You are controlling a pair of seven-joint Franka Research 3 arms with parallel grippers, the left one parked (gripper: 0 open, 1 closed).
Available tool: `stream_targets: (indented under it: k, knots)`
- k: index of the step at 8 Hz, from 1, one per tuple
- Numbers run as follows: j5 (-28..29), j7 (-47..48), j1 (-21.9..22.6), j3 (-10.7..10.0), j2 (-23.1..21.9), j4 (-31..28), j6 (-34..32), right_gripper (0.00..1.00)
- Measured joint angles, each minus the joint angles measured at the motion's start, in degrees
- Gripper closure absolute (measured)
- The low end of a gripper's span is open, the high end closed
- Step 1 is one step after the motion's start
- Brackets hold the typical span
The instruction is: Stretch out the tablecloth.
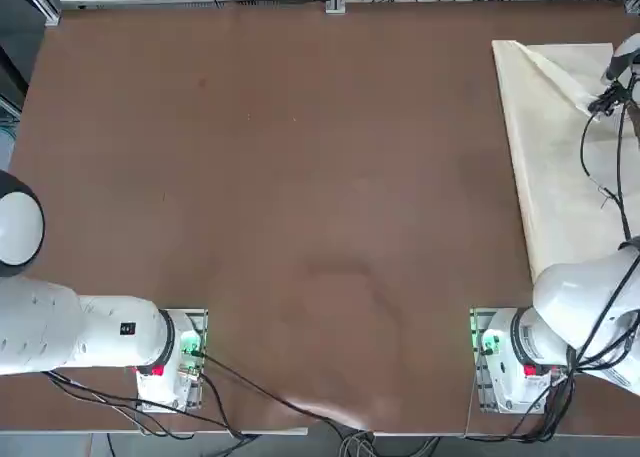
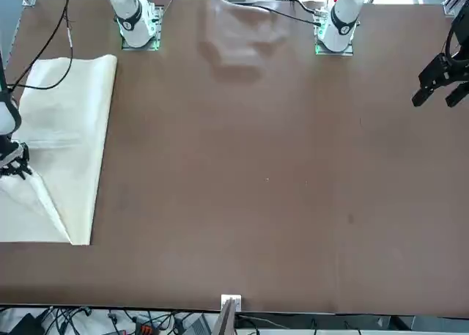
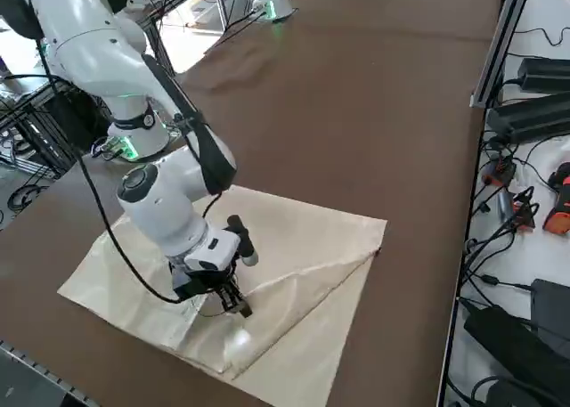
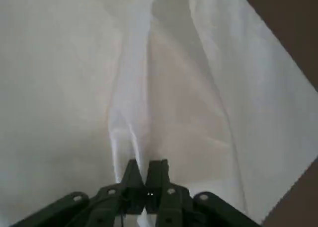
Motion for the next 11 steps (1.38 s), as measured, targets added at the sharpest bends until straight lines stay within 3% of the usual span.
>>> stream_targets:
  k: [2, 4, 7, 11]
  knots:
    - [0.2, 5.5, 0.2, 2.7, -0.1, 0.6, -3.0, 0.98]
    - [0.8, 12.4, 0.2, 4.6, -0.3, 1.1, -13.1, 0.98]
    - [9.0, 15.9, 0.3, 7.9, -0.4, 1.9, -24.8, 0.98]
    - [14.5, 23.0, 0.9, 14.7, -0.3, 2.0, -32.0, 0.98]
